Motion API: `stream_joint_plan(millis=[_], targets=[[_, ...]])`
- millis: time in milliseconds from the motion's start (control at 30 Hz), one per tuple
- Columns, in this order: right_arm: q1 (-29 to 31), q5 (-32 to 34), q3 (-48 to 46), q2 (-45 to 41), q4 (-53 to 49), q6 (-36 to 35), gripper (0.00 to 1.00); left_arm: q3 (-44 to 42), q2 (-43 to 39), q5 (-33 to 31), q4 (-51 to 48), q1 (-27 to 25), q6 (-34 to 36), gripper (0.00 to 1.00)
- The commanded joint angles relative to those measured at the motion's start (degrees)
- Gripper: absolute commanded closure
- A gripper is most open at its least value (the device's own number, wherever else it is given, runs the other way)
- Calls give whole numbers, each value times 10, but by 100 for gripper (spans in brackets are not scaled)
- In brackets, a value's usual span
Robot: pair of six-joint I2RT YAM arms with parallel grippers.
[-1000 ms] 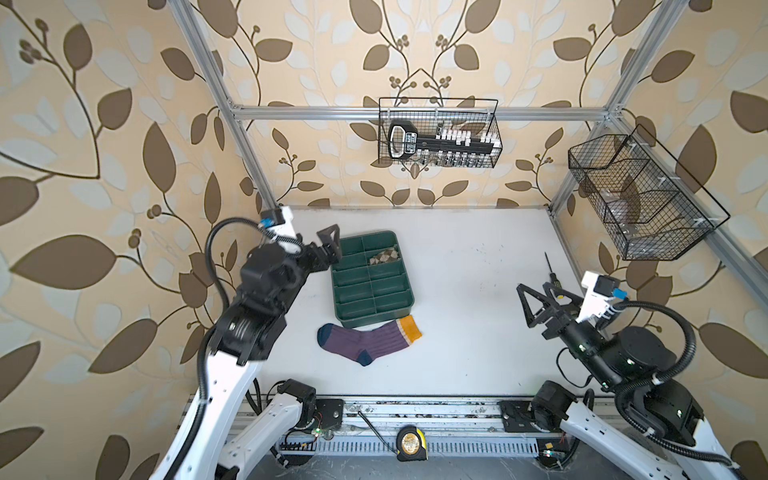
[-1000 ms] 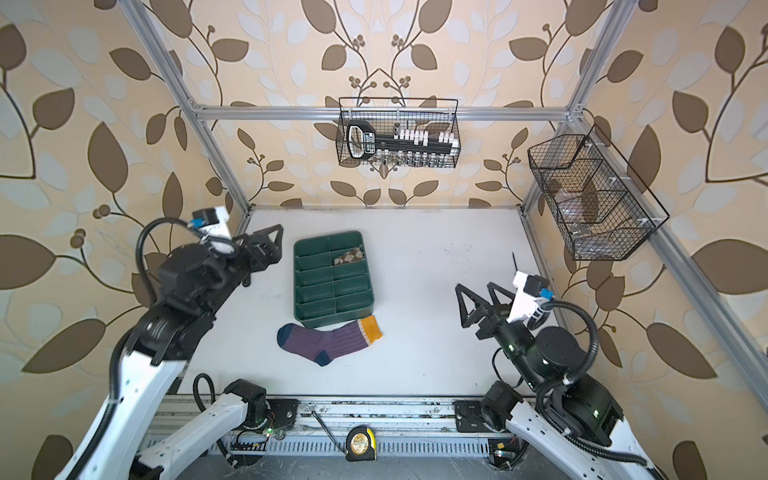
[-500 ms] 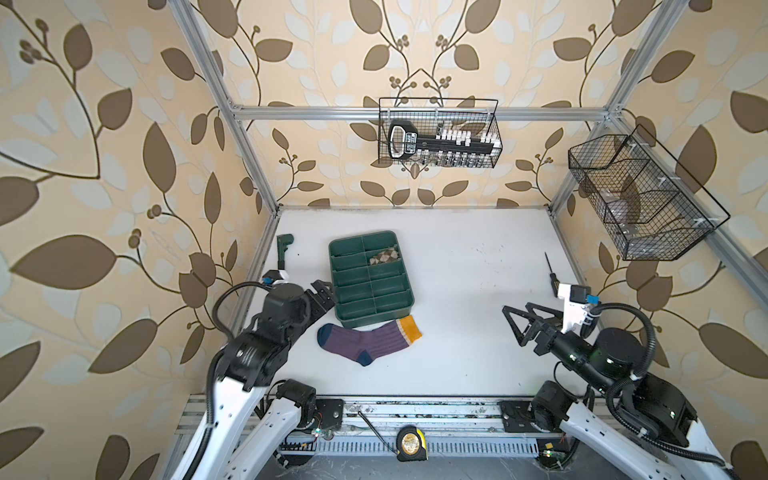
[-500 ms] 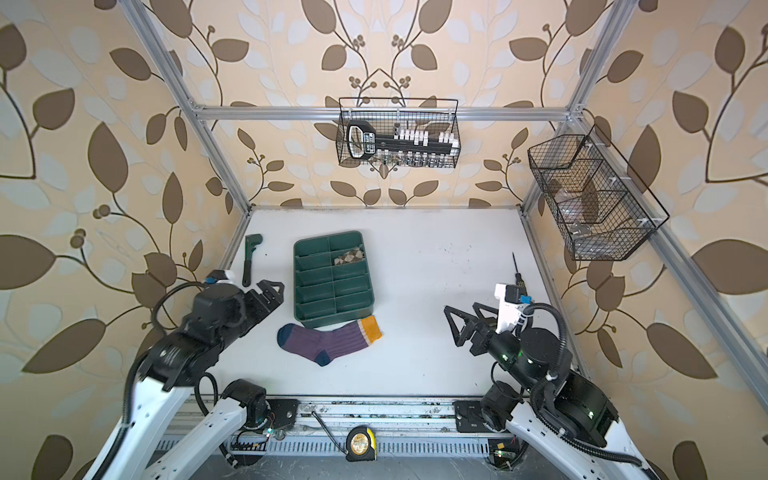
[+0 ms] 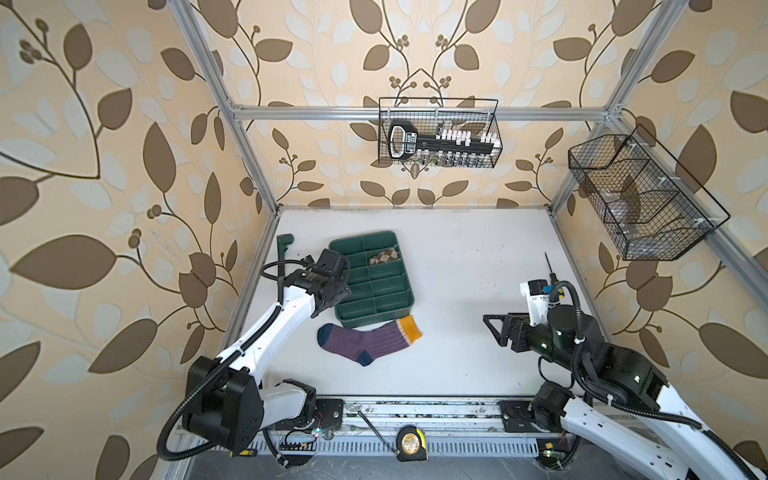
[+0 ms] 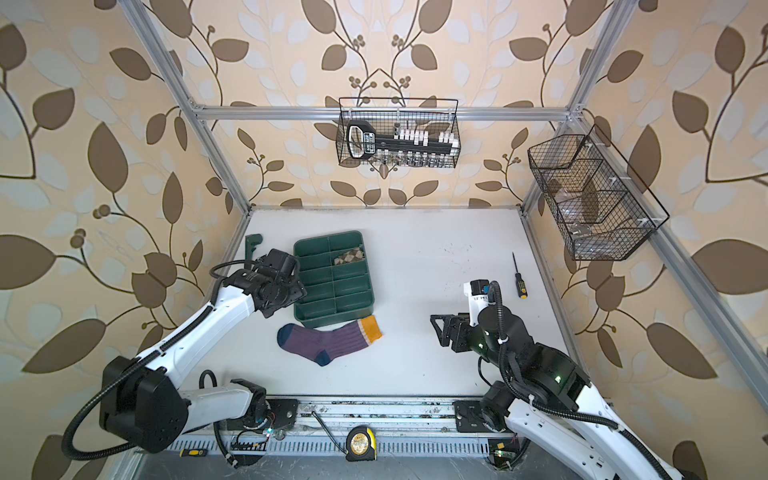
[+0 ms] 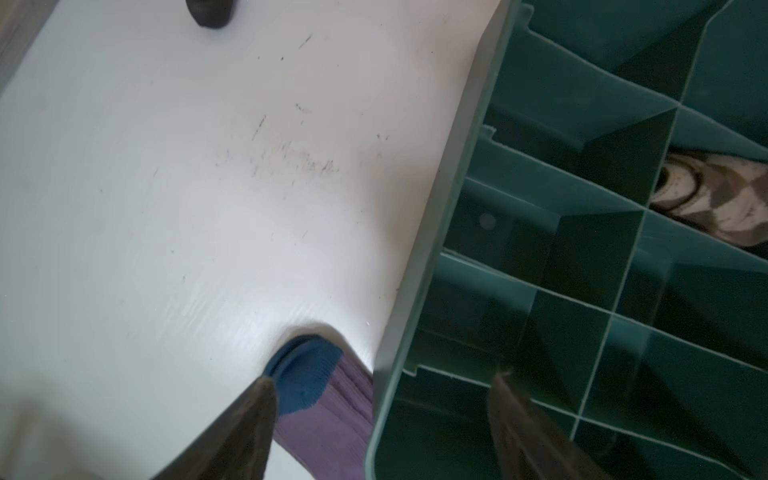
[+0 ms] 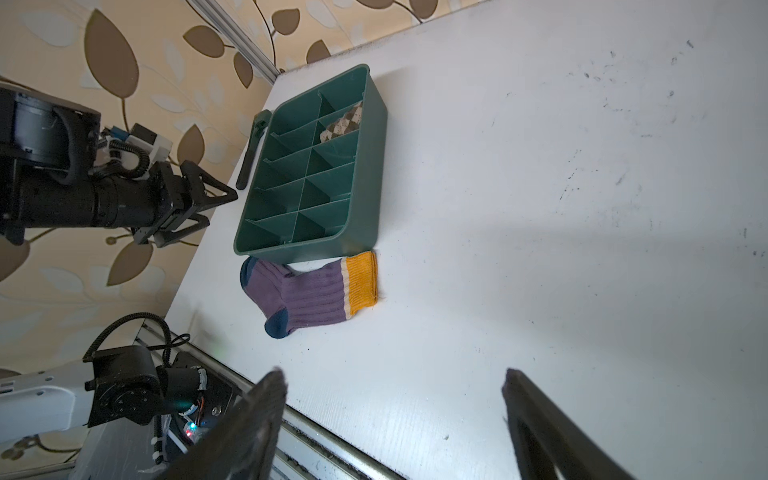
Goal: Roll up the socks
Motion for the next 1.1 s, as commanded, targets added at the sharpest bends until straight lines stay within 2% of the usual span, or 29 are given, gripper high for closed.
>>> stream_joint_plan(millis=[0,167,333,400,500,533,667,767,1067], targets=[[9,9,-11,13,16,9,20,22,27,-28,22,5,30,32],[25,20,-14,33,30,8,22,34,75,-7,39,8,47,42],[32,18,-14,32,28,4,25,47,107,27,59,8,68,72],[31,23,-14,28,22,4,27,53,115,38,61,8,70,79],[32,29,-15,17,14,6,29,56,127,57,72,5,71,97],[31,31,-16,12,13,7,29,58,131,65,77,0,71,100],[32,41,-22,-6,7,12,30,83,159,59,93,-54,71,100],[30,46,-27,-15,4,16,31,128,207,50,95,-118,65,100],[30,77,-17,-56,-32,33,31,328,402,28,78,-313,-30,100]])
